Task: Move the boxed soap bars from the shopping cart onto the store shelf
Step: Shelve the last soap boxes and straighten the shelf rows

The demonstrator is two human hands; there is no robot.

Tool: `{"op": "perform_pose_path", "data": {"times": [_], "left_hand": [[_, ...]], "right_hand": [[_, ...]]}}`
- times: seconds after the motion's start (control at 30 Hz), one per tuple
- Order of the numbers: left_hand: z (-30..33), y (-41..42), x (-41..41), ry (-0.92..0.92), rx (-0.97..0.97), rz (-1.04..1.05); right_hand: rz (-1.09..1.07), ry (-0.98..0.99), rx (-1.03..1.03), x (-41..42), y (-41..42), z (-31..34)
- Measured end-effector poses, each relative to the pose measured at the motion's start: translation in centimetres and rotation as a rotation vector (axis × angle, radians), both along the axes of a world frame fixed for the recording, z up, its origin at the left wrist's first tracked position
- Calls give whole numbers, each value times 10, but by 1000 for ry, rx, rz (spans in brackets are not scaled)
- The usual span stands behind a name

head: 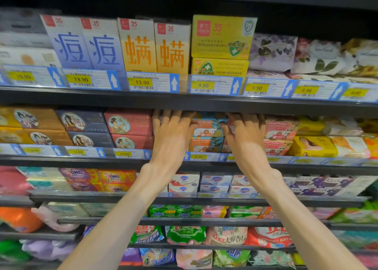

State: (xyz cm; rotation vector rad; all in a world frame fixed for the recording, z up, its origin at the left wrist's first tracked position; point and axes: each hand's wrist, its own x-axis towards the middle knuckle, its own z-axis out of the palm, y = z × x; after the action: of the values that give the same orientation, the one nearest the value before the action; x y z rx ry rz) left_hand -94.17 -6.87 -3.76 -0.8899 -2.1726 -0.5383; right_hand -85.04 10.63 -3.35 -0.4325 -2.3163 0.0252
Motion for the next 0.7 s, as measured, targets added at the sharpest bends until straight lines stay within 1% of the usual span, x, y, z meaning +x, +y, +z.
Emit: {"op": "perform_pose_path", "data": {"times": [0.2,0.3,0.4,0.47,0.53,0.6,0.7], "left_hand": [[-3,0,-1,2,14,-15],[-3,-1,3,-11,-2,2],[-3,-2,19,-12,28,-4],[-8,-2,37,6,83,-115],[-17,1,57,3,85,-258],[-28,10,73,-32,35,-355],[-38,29,84,-99,-58,-434]], "right_hand": [[0,0,0,0,2,-1],[7,40,52,8,1,-4],[9,19,78,26,1,-11],[45,4,41,41,3,-16],[88,-2,26,58,5,-23],[90,-9,31,77,8,-29],[4,-63,17,103,12,-30]]}}
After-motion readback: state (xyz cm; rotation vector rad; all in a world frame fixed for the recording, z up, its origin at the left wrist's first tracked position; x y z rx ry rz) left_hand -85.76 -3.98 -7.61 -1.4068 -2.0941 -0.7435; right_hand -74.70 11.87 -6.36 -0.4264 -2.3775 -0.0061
